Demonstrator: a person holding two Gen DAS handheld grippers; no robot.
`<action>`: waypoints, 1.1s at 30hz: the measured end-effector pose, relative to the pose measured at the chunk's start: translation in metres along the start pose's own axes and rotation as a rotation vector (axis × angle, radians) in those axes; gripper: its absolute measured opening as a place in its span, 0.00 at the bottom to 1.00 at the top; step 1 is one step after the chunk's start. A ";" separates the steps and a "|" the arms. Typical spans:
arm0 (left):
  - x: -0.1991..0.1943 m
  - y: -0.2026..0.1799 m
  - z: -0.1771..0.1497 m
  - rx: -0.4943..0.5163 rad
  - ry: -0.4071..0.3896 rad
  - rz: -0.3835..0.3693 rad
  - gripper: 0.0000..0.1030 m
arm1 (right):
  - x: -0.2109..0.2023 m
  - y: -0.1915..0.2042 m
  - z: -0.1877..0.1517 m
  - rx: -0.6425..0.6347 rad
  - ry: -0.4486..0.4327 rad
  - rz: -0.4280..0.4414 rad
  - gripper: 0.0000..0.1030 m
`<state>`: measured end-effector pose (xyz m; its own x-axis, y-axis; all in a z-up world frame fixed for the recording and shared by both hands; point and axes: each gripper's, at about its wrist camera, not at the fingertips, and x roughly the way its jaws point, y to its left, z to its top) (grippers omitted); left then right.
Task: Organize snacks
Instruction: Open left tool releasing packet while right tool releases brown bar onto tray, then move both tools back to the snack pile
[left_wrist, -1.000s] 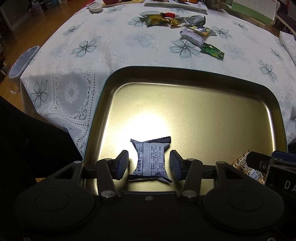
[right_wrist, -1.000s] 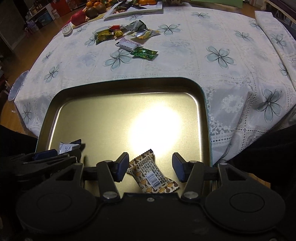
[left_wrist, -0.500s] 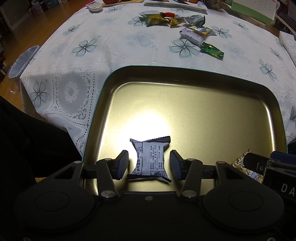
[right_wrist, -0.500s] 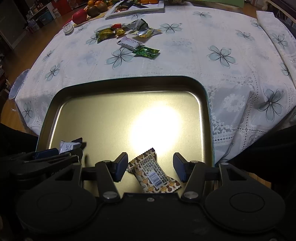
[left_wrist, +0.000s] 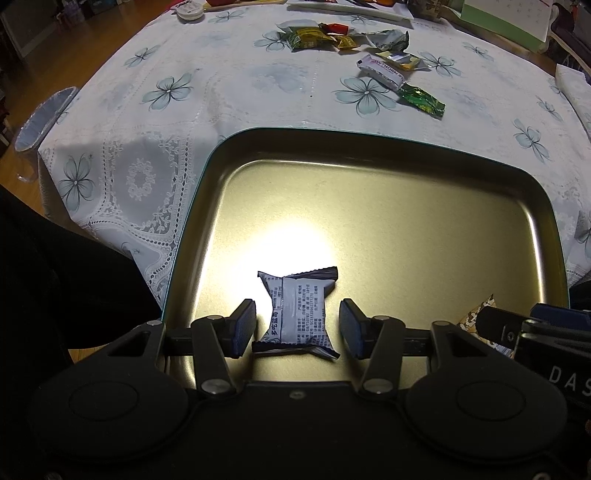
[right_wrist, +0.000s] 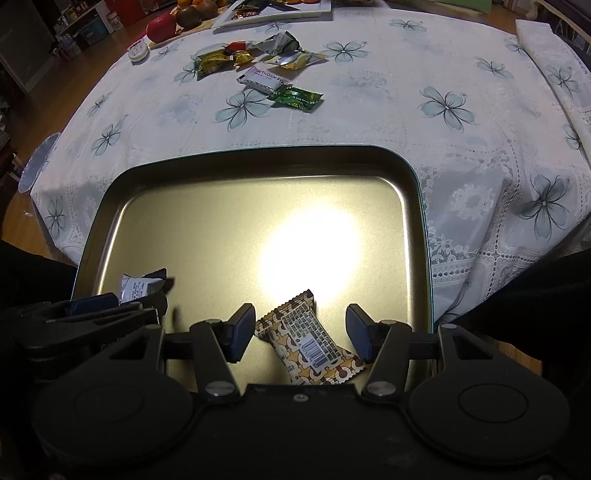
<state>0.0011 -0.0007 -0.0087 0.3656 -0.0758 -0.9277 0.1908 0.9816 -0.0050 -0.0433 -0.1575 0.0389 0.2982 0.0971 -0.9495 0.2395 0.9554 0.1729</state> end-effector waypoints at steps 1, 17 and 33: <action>0.000 0.000 0.000 -0.001 0.001 -0.001 0.56 | 0.000 0.000 0.000 0.004 0.003 -0.003 0.56; 0.000 0.005 0.001 -0.025 0.047 -0.010 0.61 | -0.004 0.003 -0.001 -0.009 0.022 -0.008 0.56; -0.014 0.006 0.023 0.007 0.123 -0.030 0.61 | -0.011 -0.001 0.013 0.003 0.120 0.046 0.56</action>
<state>0.0179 0.0024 0.0129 0.2451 -0.0825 -0.9660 0.2064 0.9780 -0.0312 -0.0350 -0.1628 0.0530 0.1961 0.1739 -0.9650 0.2305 0.9484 0.2178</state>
